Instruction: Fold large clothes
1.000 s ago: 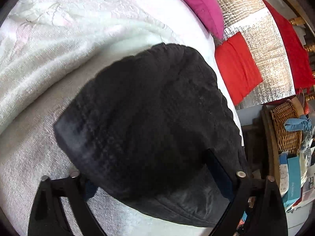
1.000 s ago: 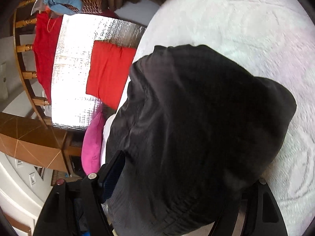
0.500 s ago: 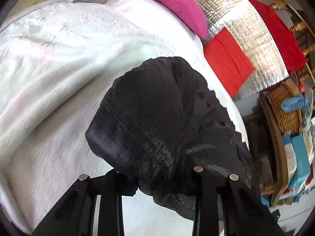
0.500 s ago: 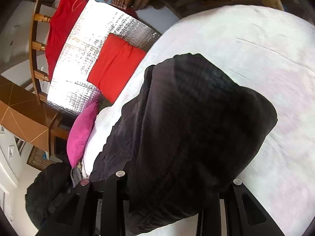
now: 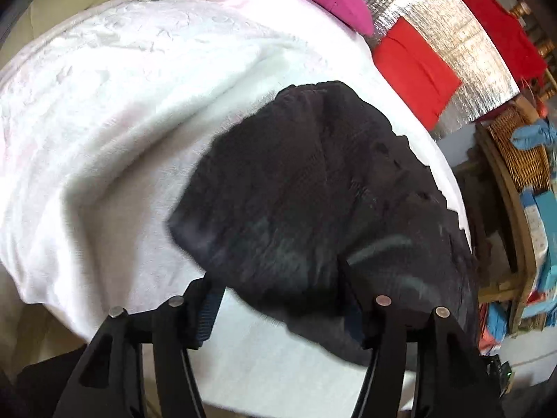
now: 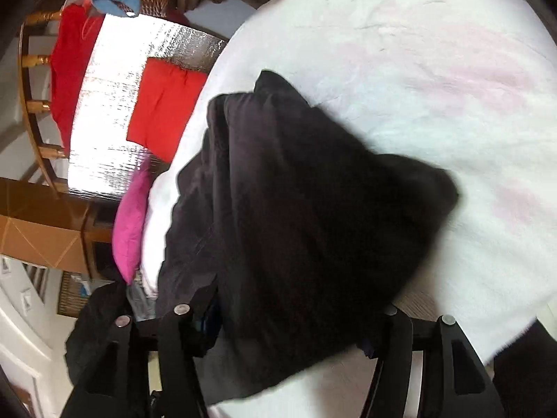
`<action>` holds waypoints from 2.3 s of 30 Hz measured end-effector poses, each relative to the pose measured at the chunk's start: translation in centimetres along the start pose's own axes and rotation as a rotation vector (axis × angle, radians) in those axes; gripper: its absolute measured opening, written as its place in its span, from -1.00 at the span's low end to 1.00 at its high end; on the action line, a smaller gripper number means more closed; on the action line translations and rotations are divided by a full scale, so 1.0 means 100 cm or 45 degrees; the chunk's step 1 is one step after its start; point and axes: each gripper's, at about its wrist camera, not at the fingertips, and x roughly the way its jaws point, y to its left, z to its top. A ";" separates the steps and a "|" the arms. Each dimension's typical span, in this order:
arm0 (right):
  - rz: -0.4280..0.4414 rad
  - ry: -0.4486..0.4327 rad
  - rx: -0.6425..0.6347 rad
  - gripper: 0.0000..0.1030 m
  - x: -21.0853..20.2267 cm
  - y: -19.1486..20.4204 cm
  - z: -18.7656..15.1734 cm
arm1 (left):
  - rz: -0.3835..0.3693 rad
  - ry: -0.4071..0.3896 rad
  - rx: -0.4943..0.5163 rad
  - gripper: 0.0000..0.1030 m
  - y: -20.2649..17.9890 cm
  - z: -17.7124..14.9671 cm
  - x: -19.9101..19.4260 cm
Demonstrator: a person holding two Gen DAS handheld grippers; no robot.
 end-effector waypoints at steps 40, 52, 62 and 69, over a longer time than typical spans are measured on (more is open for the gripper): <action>-0.407 0.014 -0.850 0.03 0.013 0.104 -0.054 | 0.453 -0.152 0.611 0.65 -0.053 -0.049 -0.030; -0.401 -0.326 -1.141 0.30 -0.105 0.167 -0.126 | 0.375 -0.617 0.662 0.73 -0.088 -0.100 -0.192; -0.441 -0.520 -1.282 0.40 -0.188 0.199 -0.183 | 0.363 -0.783 0.669 0.86 -0.102 -0.132 -0.273; -0.421 -0.608 -1.344 0.43 -0.239 0.209 -0.215 | 0.306 -0.901 0.688 0.94 -0.108 -0.159 -0.326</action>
